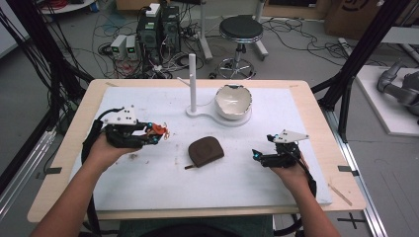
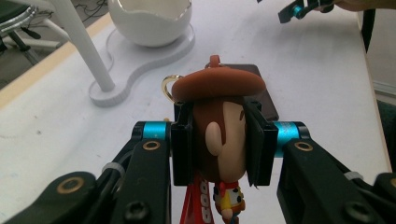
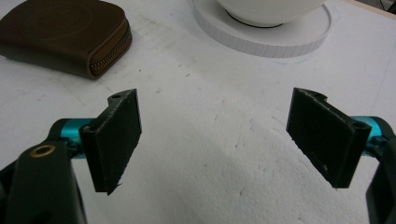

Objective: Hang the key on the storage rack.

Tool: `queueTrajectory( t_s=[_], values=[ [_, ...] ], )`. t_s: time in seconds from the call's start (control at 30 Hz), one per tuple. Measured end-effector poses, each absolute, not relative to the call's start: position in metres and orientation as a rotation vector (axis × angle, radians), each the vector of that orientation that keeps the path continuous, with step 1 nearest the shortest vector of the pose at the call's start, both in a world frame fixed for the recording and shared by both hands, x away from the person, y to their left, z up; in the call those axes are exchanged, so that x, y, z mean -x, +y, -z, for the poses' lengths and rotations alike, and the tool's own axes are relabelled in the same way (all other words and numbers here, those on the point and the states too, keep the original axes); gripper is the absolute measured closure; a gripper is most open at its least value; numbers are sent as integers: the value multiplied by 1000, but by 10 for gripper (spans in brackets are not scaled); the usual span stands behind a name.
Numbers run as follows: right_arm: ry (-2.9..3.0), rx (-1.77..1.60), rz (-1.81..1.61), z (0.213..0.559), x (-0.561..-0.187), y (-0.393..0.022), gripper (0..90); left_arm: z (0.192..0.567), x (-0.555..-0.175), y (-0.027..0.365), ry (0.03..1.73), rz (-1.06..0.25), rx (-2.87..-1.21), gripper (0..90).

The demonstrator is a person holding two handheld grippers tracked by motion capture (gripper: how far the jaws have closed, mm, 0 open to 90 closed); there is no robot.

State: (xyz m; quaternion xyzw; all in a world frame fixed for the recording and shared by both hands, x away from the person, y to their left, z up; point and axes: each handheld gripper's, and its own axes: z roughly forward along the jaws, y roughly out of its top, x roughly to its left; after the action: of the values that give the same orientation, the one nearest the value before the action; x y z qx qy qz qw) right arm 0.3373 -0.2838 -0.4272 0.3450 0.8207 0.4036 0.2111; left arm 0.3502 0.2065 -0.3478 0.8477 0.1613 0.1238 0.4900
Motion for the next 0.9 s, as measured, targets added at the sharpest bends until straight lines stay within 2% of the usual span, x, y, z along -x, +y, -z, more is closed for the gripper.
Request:
queueTrajectory(
  t_s=[0.3, 0.9],
  values=[
    [2273, -957, -1125, 427, -338, -284, 180, 314, -368, 190, 332, -307, -2075, 676],
    [2282, -981, -1134, 429, -340, -286, 180, 273, -413, 157, 275, -293, -2070, 676]
  ],
)
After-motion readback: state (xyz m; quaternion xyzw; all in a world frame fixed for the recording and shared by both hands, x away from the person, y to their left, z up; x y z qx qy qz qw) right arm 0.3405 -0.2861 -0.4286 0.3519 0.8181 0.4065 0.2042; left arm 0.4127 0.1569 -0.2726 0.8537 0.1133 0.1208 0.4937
